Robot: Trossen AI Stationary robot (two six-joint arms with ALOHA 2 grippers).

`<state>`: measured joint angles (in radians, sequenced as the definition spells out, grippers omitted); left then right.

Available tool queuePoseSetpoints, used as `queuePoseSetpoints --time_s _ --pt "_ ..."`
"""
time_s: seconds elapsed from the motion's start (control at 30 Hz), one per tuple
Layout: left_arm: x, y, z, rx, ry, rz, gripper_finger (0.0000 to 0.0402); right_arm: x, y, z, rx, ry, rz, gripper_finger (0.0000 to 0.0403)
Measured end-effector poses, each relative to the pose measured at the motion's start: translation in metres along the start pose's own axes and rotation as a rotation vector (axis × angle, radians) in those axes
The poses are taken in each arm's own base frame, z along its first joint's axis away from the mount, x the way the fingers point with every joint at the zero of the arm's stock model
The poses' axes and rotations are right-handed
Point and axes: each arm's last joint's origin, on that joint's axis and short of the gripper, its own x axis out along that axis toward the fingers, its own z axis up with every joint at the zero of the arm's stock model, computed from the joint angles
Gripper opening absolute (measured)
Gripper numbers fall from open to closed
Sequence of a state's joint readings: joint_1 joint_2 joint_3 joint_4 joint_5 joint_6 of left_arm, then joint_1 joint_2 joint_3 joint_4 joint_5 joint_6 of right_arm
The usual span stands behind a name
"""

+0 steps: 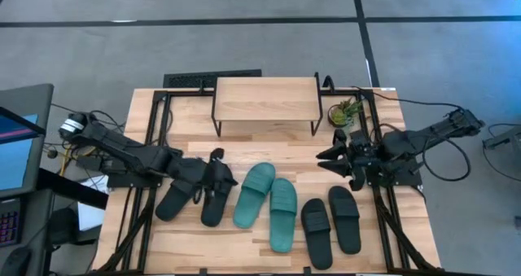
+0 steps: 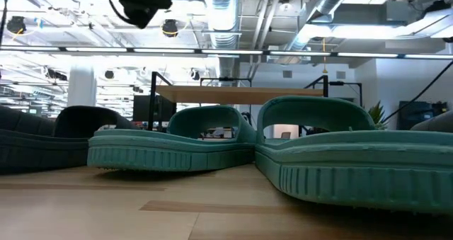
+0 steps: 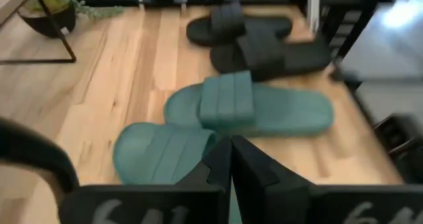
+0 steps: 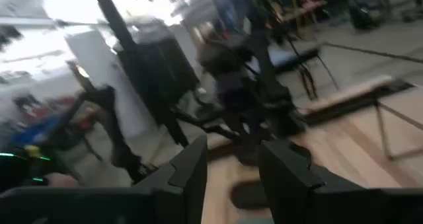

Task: Pick and place slides into the shelf
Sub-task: Put the left green slide on the shelf

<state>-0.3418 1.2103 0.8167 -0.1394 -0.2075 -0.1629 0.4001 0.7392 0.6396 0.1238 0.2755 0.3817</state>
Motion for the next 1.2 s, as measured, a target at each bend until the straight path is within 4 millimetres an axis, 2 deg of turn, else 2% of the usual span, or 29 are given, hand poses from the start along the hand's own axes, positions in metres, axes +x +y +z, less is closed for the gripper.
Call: queuePoseSetpoints --time_s 0.3,0.53,0.73,0.97,1.2 --pt "0.062 -0.025 0.006 0.252 0.207 0.029 0.0006 -0.005 0.005 -0.013 -0.021 0.129 -0.008 0.0122" --pt "0.095 -0.038 0.008 0.279 0.301 0.121 0.0051 -0.019 0.011 -0.016 -0.038 0.17 0.009 0.0122" --pt "0.107 -0.045 0.019 0.297 0.282 0.277 0.0097 -0.042 0.012 -0.012 -0.04 0.178 0.052 0.0122" --pt "0.123 -0.058 -0.007 0.432 0.406 0.289 0.012 -0.059 0.011 -0.01 -0.058 0.169 0.047 0.0122" --pt "0.119 -0.065 -0.009 0.413 0.365 0.446 0.0121 -0.063 0.015 -0.013 -0.086 0.166 0.022 0.0122"
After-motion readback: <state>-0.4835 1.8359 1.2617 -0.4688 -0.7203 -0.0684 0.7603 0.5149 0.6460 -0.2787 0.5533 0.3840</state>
